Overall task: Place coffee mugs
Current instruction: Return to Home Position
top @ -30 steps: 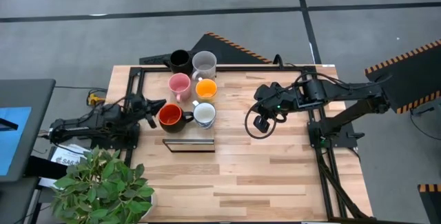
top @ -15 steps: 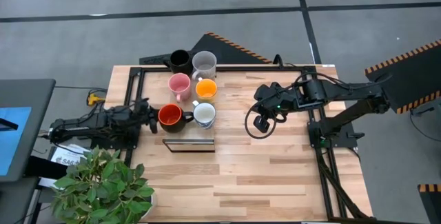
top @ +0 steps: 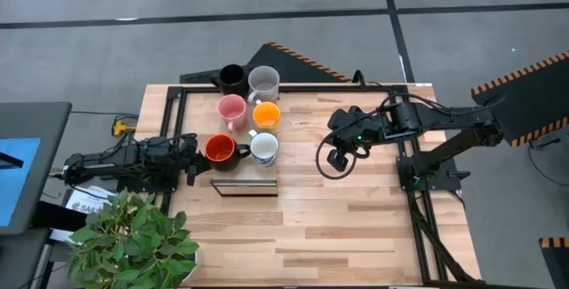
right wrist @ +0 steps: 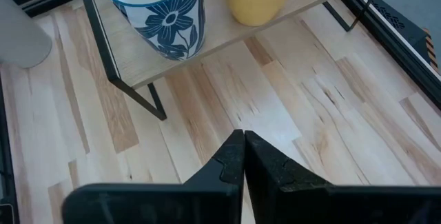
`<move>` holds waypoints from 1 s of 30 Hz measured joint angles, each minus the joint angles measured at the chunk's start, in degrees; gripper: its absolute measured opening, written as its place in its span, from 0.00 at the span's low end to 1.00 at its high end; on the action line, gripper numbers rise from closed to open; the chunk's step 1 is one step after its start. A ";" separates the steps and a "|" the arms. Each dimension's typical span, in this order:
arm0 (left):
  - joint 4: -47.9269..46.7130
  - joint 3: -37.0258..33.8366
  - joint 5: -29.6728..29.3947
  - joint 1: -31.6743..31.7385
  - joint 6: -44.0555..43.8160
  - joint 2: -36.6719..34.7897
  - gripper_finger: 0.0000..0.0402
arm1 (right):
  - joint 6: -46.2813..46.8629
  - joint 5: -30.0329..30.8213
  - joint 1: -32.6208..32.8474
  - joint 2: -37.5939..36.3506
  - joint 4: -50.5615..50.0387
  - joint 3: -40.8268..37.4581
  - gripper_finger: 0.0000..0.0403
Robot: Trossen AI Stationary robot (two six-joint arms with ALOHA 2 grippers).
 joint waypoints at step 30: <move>17.96 -0.11 -1.23 -0.03 3.31 15.80 0.00 | -0.56 0.39 -0.48 0.00 0.00 0.00 0.10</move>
